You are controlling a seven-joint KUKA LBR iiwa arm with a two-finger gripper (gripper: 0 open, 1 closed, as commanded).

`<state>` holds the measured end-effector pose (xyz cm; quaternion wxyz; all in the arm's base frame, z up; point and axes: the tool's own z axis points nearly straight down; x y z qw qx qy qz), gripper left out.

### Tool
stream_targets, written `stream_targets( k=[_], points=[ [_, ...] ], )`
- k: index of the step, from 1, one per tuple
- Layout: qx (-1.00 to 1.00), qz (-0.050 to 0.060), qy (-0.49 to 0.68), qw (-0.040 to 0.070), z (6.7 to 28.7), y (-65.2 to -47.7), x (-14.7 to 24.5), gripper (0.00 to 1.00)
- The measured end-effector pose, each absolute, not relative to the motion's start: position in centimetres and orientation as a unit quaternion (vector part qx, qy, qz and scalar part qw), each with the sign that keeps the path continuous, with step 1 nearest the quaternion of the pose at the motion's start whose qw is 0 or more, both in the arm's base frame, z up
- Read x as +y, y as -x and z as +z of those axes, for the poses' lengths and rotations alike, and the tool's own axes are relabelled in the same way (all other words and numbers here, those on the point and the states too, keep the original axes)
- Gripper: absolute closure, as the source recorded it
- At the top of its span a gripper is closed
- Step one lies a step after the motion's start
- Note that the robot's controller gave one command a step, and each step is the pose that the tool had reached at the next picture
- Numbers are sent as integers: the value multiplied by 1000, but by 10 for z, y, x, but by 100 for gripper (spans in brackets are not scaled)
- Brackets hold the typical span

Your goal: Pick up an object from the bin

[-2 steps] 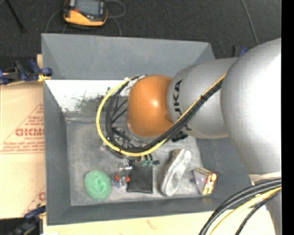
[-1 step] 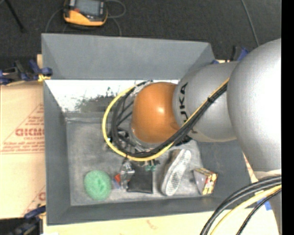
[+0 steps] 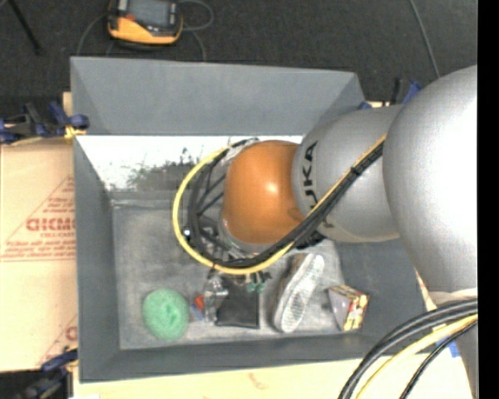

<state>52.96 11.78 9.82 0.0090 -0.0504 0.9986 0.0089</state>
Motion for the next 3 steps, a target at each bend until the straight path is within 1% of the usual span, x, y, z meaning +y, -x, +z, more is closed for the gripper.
stream_targets(
  k=[3],
  points=[
    [999,9,48,9,98,-529,118,100]
  ],
)
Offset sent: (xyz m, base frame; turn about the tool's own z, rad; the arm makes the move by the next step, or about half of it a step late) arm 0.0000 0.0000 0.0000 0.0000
